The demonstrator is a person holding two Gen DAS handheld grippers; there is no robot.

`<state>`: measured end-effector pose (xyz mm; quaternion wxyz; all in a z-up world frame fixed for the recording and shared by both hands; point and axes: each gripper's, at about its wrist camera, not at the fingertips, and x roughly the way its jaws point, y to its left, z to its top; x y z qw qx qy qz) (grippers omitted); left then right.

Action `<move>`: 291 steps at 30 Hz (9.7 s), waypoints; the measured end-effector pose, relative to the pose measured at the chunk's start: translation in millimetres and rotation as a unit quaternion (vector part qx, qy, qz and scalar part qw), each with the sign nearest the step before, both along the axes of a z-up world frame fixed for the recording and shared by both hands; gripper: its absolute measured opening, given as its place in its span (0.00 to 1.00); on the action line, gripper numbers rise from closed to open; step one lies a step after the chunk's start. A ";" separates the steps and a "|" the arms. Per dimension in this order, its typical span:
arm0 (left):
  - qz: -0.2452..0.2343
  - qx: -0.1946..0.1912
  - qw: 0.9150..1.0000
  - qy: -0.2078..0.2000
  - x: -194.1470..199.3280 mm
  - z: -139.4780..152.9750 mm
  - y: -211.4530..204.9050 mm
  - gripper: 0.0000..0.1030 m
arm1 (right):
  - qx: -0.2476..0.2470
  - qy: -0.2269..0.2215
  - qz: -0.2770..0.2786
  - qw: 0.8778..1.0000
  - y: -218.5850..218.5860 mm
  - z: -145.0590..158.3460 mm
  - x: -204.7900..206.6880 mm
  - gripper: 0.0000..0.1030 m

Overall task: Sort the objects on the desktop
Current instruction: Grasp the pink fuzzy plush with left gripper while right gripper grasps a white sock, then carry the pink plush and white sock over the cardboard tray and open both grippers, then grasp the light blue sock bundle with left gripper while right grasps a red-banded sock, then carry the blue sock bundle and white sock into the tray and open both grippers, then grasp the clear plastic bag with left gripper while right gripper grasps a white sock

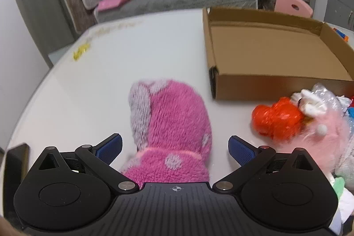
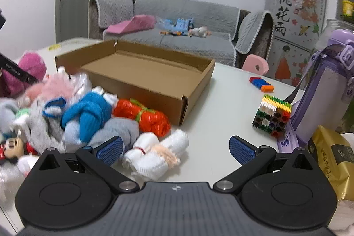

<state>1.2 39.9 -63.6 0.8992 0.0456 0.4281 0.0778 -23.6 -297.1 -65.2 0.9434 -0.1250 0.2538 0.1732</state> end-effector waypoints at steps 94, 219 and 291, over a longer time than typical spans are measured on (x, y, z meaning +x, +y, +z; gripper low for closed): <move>-0.140 -0.078 0.985 0.060 137.3 11.3 -74.3 0.63 | -0.064 0.114 0.171 0.976 108.8 11.3 141.1 0.67; -0.116 -0.067 0.985 -0.109 -21.4 143.2 -75.4 0.77 | 0.101 -0.004 0.136 0.986 38.3 103.7 24.6 0.37; -0.134 -0.080 0.988 -0.004 138.2 85.9 -129.8 1.00 | 0.009 0.047 0.119 0.992 75.8 80.1 152.8 0.70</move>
